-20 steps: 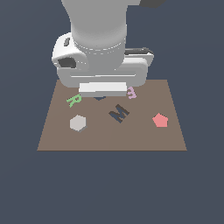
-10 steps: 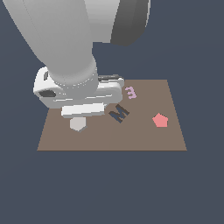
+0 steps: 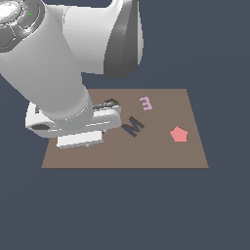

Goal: Insert a designated object into the corresponding slot on a board.

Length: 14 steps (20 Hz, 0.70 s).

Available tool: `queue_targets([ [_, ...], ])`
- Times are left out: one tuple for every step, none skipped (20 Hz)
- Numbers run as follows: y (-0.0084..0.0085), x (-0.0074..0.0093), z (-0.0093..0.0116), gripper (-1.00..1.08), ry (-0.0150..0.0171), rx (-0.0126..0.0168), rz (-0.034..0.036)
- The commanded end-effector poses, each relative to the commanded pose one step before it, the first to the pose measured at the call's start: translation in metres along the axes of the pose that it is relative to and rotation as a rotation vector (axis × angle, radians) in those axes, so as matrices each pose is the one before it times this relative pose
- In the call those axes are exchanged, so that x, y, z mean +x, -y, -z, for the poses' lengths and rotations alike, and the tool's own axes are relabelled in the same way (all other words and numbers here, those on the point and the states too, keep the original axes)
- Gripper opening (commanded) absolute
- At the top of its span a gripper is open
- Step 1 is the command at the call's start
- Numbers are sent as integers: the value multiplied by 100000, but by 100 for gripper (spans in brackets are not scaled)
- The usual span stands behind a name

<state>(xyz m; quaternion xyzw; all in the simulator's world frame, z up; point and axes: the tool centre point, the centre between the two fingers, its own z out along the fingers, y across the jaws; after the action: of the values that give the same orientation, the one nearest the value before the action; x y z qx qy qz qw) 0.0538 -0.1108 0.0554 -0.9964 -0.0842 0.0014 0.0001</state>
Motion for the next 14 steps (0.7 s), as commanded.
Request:
queue_targets([
  [-425, 351, -345, 100, -213, -34, 920],
  [-105, 76, -83, 100, -24, -6, 174],
  [-71, 62, -59, 100, -18, -4, 137],
  [-52, 42, -39, 100, -11, -3, 84],
  [-29, 26, -21, 100, -6, -1, 48],
  [-19, 5, -8, 100, 0, 0, 0],
  [48, -80, 22, 100, 72, 7, -160],
  [-3, 2, -41, 100, 0, 0, 0],
  [-9, 5, -123, 100, 0, 0, 0],
  [-15, 8, -206, 100, 0, 0, 0],
  [9, 19, -277, 100, -18, -2, 45],
  [4, 20, -359, 100, -18, -2, 45],
  [5, 18, -360, 100, -18, -2, 45],
  [-18, 5, -289, 100, 0, 0, 0],
])
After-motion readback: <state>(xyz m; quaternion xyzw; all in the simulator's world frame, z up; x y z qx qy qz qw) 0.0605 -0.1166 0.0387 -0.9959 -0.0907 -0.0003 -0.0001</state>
